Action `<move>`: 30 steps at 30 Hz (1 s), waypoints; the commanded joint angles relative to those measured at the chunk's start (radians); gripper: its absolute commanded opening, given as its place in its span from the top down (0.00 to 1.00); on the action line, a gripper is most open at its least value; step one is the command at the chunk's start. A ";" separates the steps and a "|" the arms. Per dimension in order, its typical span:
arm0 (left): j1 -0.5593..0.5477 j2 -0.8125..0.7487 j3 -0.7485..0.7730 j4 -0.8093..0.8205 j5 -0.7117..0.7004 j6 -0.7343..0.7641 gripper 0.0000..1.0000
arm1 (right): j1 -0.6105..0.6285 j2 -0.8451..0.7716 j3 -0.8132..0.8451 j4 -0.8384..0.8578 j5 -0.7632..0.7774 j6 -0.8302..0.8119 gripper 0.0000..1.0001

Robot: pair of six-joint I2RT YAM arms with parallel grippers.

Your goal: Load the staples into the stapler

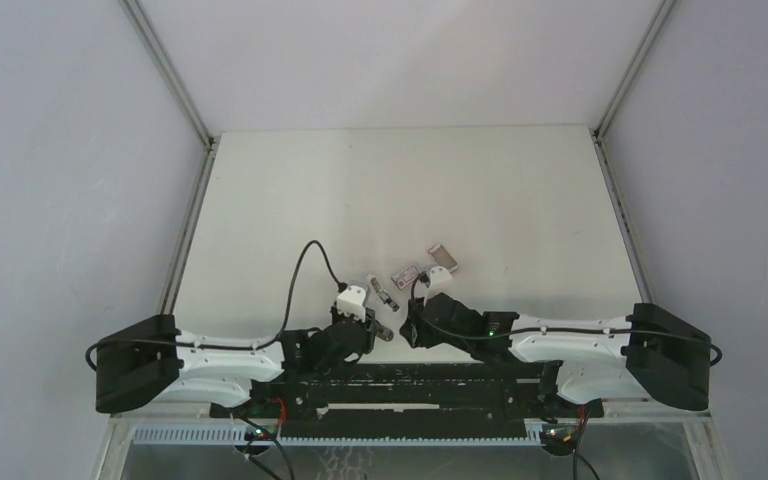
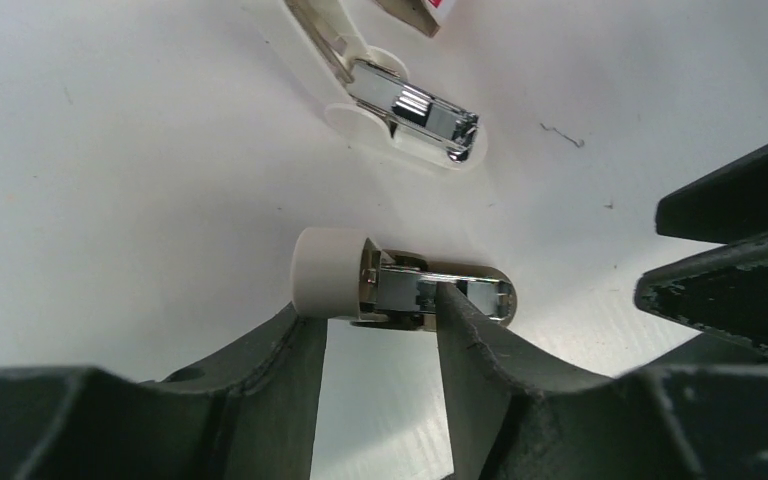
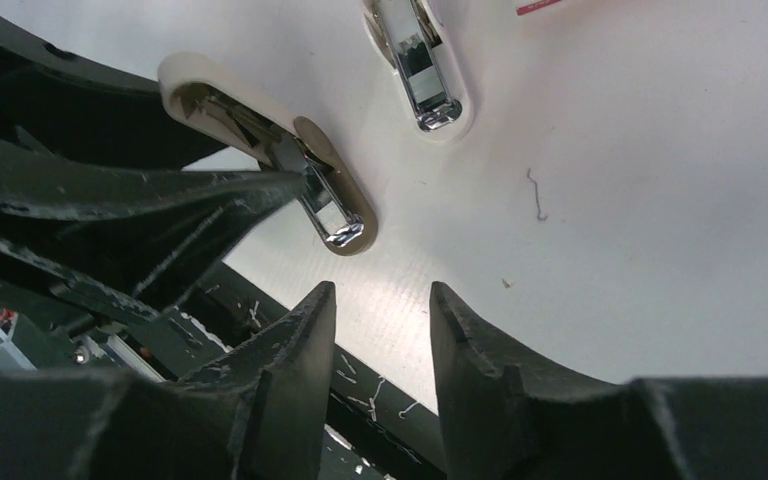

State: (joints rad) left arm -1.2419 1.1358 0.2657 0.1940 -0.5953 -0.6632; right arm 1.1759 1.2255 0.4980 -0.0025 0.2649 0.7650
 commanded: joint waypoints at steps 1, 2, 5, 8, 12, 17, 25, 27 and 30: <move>-0.037 0.028 0.085 -0.036 -0.057 -0.031 0.51 | 0.008 0.012 -0.003 0.077 0.003 0.020 0.64; -0.044 0.032 0.090 -0.042 -0.066 -0.033 0.51 | 0.009 0.023 -0.003 0.086 -0.003 0.021 0.66; -0.051 0.036 0.095 -0.054 -0.078 -0.037 0.50 | 0.012 0.051 -0.002 0.116 -0.020 0.020 0.70; -0.055 0.036 0.099 -0.062 -0.089 -0.031 0.51 | 0.014 0.069 -0.003 0.126 -0.023 0.022 0.74; -0.063 0.053 0.115 -0.094 -0.111 -0.023 0.57 | 0.015 0.079 -0.002 0.129 -0.021 0.022 0.76; -0.095 0.088 0.165 -0.166 -0.180 -0.013 0.60 | 0.016 0.091 -0.002 0.130 -0.019 0.019 0.77; -0.148 0.164 0.238 -0.241 -0.250 0.020 0.71 | 0.016 0.106 -0.002 0.130 -0.017 0.021 0.79; -0.164 0.194 0.262 -0.266 -0.270 0.025 0.72 | 0.016 0.105 -0.001 0.126 -0.011 0.021 0.79; -0.190 0.244 0.304 -0.315 -0.307 0.027 0.73 | 0.016 0.099 -0.011 0.131 -0.008 0.022 0.79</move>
State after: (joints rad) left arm -1.3972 1.3312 0.4843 -0.0631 -0.8356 -0.6544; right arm 1.1851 1.3300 0.4973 0.0795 0.2420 0.7746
